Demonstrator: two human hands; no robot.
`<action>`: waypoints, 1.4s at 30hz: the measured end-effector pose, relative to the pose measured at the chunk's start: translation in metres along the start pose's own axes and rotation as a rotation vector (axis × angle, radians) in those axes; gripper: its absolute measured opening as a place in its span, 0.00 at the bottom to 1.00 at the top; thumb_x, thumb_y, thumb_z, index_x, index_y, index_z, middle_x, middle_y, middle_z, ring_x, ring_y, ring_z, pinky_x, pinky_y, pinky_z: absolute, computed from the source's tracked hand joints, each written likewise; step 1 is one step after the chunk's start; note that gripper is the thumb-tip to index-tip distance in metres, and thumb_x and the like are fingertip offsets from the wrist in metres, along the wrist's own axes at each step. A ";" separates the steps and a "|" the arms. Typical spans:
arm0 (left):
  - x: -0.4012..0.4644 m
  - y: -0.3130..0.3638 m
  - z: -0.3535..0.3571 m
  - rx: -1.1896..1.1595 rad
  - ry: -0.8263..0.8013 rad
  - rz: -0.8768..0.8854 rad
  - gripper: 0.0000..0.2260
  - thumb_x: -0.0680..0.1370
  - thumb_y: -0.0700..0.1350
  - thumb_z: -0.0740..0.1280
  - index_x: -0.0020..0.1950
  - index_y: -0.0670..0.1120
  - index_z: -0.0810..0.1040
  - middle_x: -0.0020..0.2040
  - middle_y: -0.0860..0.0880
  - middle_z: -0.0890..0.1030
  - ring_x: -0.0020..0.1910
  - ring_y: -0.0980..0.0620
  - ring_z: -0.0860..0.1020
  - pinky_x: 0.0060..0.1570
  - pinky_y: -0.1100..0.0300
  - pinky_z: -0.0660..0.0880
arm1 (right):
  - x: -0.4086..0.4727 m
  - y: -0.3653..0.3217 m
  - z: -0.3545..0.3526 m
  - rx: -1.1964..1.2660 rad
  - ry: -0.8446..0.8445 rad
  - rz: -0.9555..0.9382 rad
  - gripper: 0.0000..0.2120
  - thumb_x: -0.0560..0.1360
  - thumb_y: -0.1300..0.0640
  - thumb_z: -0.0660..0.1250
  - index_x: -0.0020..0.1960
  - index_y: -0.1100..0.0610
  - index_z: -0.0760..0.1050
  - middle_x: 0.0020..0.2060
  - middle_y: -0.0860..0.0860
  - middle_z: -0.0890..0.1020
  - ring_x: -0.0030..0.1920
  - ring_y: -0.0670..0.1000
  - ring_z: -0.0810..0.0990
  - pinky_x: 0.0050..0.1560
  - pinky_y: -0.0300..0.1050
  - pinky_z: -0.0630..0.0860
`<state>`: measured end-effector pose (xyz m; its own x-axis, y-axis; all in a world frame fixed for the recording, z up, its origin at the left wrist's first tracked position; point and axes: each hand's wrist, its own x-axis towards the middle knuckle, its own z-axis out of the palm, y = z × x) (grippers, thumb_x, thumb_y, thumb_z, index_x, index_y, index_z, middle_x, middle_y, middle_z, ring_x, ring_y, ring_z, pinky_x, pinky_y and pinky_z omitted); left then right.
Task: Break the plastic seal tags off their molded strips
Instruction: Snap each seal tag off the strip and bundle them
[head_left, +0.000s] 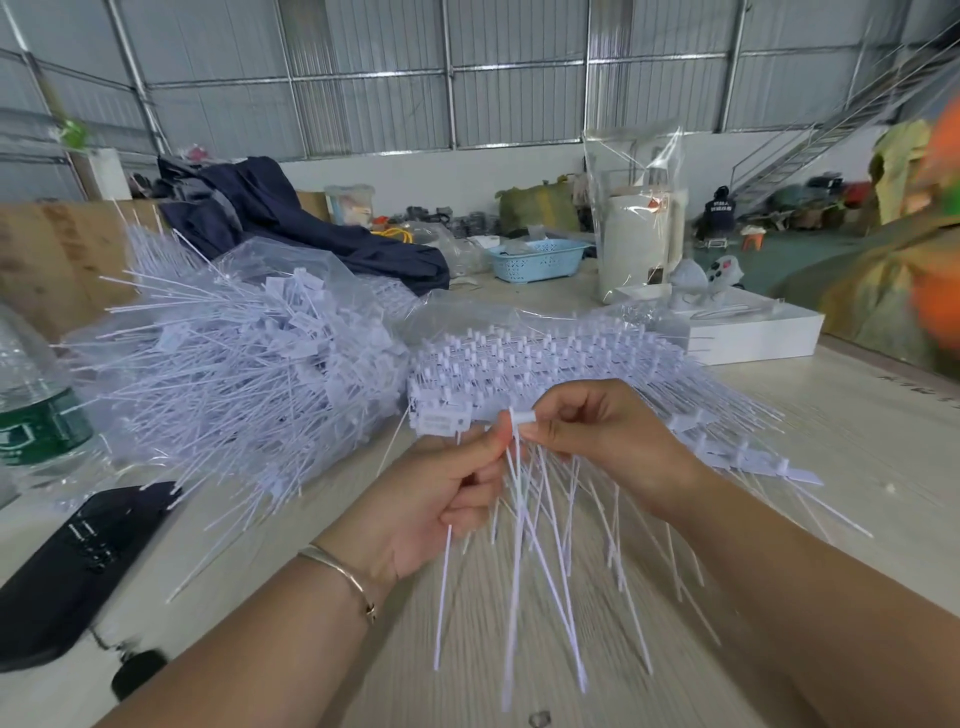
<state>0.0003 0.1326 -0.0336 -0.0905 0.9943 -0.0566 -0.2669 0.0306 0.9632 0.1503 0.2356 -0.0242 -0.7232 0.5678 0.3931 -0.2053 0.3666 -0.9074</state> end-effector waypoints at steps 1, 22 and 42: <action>0.000 0.001 -0.001 -0.031 0.039 0.030 0.16 0.64 0.53 0.75 0.40 0.46 0.74 0.29 0.53 0.66 0.22 0.60 0.58 0.18 0.69 0.52 | 0.000 -0.002 0.000 -0.029 0.038 -0.024 0.09 0.65 0.56 0.74 0.38 0.62 0.80 0.26 0.44 0.78 0.28 0.40 0.73 0.34 0.30 0.69; 0.001 0.003 -0.006 0.143 0.118 0.228 0.04 0.69 0.46 0.72 0.35 0.47 0.82 0.23 0.48 0.64 0.19 0.55 0.58 0.20 0.66 0.55 | 0.001 -0.009 -0.014 -0.111 0.144 -0.067 0.03 0.68 0.62 0.76 0.42 0.59 0.86 0.38 0.61 0.85 0.37 0.61 0.79 0.42 0.46 0.74; -0.009 0.022 -0.025 0.091 -0.512 -0.276 0.12 0.68 0.39 0.71 0.30 0.50 0.71 0.20 0.56 0.61 0.18 0.61 0.58 0.19 0.69 0.54 | -0.001 -0.032 -0.064 -0.108 -0.171 0.098 0.05 0.59 0.66 0.72 0.32 0.58 0.84 0.26 0.50 0.78 0.31 0.47 0.73 0.37 0.38 0.68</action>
<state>-0.0291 0.1213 -0.0188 0.4517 0.8703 -0.1961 -0.1294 0.2814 0.9508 0.1995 0.2702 0.0141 -0.8394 0.4746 0.2649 -0.0639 0.3978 -0.9153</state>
